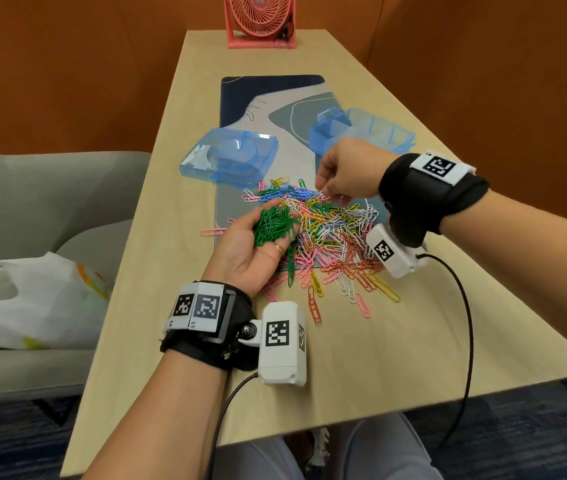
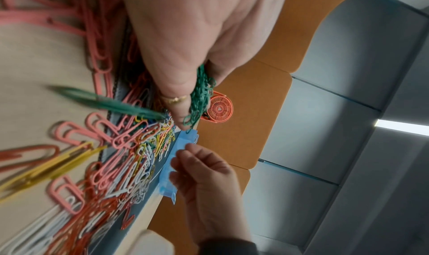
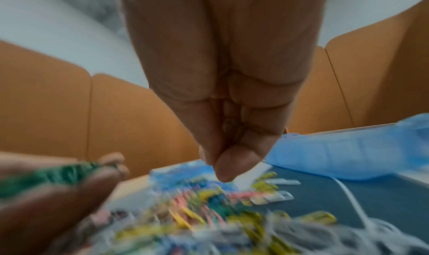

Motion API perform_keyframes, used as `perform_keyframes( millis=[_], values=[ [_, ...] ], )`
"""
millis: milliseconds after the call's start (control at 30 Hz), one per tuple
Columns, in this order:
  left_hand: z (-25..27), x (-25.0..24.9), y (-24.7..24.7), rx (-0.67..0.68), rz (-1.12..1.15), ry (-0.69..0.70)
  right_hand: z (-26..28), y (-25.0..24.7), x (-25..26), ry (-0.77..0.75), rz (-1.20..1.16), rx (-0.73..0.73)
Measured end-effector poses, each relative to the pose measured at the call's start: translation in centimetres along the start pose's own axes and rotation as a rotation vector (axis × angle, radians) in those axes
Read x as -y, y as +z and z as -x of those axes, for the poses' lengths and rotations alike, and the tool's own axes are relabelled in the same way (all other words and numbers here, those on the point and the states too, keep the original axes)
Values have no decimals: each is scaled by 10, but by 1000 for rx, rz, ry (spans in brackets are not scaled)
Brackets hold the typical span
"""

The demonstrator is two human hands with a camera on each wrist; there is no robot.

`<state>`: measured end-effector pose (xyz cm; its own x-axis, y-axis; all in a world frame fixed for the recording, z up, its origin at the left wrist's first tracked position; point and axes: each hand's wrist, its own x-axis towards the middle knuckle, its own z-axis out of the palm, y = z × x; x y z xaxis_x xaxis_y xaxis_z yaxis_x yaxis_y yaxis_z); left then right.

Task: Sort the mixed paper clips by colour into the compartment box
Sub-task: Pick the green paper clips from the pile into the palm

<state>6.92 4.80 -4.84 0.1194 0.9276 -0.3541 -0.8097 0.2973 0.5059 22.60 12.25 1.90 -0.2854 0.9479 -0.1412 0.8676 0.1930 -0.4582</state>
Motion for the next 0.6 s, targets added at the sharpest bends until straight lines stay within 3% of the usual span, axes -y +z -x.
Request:
perform_keyframes(
  millis=[200, 367, 600],
  values=[
    [1, -1, 0, 7, 51, -6, -11, 13, -8, 52, 192, -8],
    [1, -1, 0, 13, 51, -2, -12, 17, -4, 93, 263, 69],
    [0, -2, -1, 1, 51, 3, -9, 14, -4, 73, 219, 109]
  ],
)
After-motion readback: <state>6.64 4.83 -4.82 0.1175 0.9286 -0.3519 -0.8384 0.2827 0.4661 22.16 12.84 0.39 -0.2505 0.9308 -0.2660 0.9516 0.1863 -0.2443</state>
